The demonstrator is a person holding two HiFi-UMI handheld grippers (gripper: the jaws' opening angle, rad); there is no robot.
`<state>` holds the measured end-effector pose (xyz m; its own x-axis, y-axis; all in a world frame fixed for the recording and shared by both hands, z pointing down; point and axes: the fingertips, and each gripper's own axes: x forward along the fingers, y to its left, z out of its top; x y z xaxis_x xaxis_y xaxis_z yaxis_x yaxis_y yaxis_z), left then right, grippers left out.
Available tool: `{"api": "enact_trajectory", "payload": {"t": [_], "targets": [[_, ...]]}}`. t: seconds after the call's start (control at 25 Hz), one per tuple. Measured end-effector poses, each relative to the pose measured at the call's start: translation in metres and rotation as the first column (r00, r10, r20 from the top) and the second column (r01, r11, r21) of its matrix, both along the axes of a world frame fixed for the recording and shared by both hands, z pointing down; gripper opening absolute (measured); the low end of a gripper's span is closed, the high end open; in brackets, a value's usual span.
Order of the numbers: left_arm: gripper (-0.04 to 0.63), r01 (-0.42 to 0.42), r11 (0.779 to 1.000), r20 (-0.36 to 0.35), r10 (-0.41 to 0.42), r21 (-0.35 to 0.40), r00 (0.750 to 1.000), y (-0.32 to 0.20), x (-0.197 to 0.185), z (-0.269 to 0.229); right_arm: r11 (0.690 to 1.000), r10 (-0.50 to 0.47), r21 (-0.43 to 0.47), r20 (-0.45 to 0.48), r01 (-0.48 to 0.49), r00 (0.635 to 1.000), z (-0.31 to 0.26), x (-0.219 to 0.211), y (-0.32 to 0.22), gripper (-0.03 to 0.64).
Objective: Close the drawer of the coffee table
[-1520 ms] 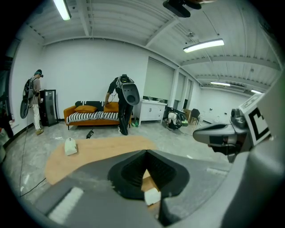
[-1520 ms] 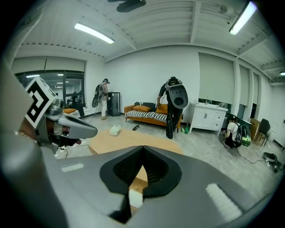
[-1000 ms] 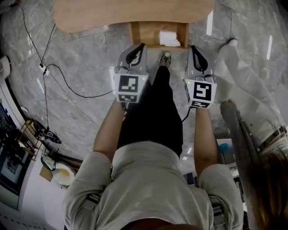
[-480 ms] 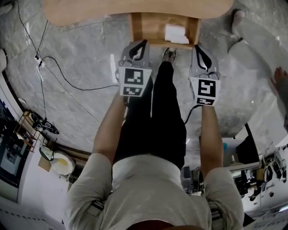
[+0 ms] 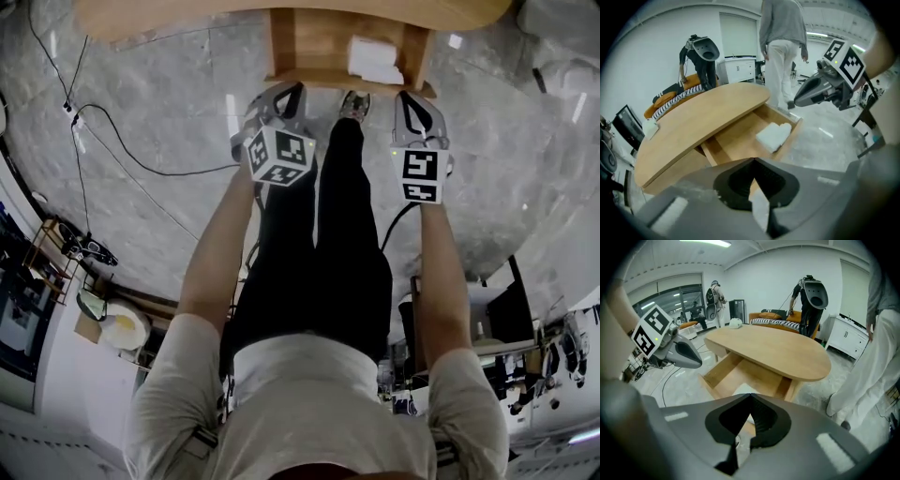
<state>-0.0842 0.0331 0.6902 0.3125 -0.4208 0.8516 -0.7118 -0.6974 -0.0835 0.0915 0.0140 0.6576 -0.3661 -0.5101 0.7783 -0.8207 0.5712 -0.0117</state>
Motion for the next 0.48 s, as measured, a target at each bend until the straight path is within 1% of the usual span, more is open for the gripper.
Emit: {"api": "enact_trajectory", "payload": {"t": [0.12,0.28,0.4,0.48], "targets": [[0.02,-0.053,0.998,0.056,0.054,-0.022,0.997,0.008,-0.006,0.014,0.998,-0.059,-0.02,-0.045,0.058,0.997,0.015,-0.001,0.006,0.006],[0.02,-0.146,0.989,0.159,0.149,-0.03,0.976,0.012,-0.022,0.031,0.986,-0.168,-0.026,-0.117,0.166,0.979,0.031,0.004,0.009,0.006],[0.02,-0.179,0.981,0.22,0.191,-0.074,0.956,0.017,-0.038,0.048,0.97,-0.244,-0.052,-0.193,0.238,0.95,0.049,0.016,0.012,0.006],[0.02,-0.199,0.975,0.271,0.218,-0.097,0.937,0.019,-0.049,0.059,0.959,-0.284,-0.07,-0.263,0.275,0.922,0.061,0.025,0.012,0.008]]}}
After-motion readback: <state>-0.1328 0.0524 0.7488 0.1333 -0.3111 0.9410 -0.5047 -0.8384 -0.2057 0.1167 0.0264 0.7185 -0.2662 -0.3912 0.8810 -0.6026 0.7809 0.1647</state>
